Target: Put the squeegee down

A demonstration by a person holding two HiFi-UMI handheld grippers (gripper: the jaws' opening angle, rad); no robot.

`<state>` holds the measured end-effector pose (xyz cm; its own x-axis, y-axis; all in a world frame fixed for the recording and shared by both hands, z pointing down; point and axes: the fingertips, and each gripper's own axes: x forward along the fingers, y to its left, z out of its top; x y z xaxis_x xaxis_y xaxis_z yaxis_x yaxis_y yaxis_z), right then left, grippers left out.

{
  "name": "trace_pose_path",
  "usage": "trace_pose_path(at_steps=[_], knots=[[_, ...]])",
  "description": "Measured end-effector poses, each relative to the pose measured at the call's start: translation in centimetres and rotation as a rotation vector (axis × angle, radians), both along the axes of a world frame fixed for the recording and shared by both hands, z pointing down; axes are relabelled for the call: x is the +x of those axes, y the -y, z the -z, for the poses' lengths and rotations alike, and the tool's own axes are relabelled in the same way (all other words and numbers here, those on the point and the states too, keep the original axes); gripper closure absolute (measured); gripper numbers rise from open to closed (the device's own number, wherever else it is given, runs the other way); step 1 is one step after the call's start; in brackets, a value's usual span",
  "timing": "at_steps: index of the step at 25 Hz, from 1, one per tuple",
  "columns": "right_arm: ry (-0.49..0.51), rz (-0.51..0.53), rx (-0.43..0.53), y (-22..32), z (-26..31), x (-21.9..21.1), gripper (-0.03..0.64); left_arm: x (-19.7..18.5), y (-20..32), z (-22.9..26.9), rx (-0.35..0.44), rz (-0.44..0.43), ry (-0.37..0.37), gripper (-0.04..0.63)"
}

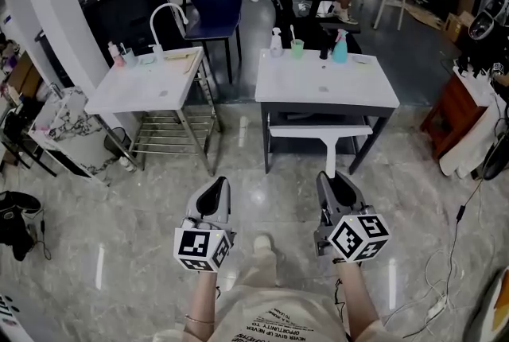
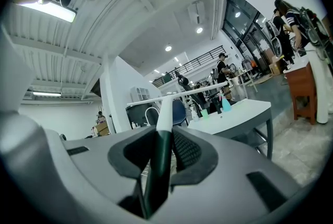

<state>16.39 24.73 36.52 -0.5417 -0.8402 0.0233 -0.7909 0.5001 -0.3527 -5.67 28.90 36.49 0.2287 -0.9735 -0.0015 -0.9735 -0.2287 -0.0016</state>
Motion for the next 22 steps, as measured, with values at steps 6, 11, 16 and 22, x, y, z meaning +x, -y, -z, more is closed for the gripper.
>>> trace_pose_path(at_steps=[6,11,16,22], knots=[[-0.015,0.031,-0.003,5.2,-0.5,-2.0,0.52,-1.4,5.9,-0.2,-0.006,-0.009,-0.003,0.572],[-0.019,0.008,-0.035,10.1,-0.9,-3.0,0.52,-2.8,10.7,-0.6,-0.026,-0.019,-0.012,0.572],[-0.015,0.023,-0.043,14.5,-1.3,-5.0,0.52,-4.7,15.1,-1.1,-0.039,-0.022,-0.018,0.572],[-0.019,0.02,-0.053,19.1,-1.9,-7.2,0.52,-6.5,19.8,-1.5,-0.047,-0.035,-0.023,0.572]])
